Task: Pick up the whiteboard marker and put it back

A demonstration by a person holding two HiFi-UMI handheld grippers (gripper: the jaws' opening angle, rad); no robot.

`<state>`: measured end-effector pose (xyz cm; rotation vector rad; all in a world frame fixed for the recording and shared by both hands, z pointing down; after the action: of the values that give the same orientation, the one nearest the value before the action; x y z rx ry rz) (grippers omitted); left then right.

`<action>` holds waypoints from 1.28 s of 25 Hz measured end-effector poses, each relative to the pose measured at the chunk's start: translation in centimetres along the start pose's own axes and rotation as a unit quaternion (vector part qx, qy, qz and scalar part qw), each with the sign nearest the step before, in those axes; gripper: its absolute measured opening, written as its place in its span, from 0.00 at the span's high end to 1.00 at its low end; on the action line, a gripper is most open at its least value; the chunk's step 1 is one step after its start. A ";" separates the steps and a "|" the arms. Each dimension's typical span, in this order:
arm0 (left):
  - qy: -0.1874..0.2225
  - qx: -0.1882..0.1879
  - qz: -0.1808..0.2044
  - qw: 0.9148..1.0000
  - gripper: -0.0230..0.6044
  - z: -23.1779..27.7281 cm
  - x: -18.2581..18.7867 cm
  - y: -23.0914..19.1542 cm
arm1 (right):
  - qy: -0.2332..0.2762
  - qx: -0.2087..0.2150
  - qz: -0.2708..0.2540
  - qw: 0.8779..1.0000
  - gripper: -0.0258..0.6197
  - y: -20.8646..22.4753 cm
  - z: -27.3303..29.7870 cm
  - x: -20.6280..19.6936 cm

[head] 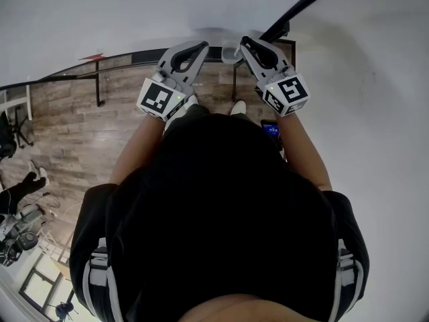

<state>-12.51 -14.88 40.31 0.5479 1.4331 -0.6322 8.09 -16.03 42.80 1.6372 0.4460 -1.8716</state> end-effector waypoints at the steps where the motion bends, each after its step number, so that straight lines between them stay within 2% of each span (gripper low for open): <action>1: 0.002 -0.001 0.001 1.000 0.96 -0.2 0.4 0.2 | 0.005 0.001 0.002 1.000 0.86 -0.2 -0.3 0.5; 16: 0.017 -0.020 0.010 1.000 0.96 -0.9 4.3 1.2 | 0.050 0.033 -0.024 0.998 0.86 -2.3 -2.7 6.8; 32: 0.031 -0.037 0.010 0.999 0.96 -1.5 7.3 2.3 | 0.060 0.036 -0.026 0.997 0.86 -3.6 -6.1 9.3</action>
<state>-11.81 -12.69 32.85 0.5262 1.5014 -0.5487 10.01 -11.58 32.12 1.8094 0.4805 -1.8522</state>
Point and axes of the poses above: the fingertips, and each gripper's own axes: z forward along the fingers, y to its right, x out of its top, the point moved 8 cm from there along -z, backward along the fingers, and after that the axes turned 5 degrees about x, right-handed, at the moved point
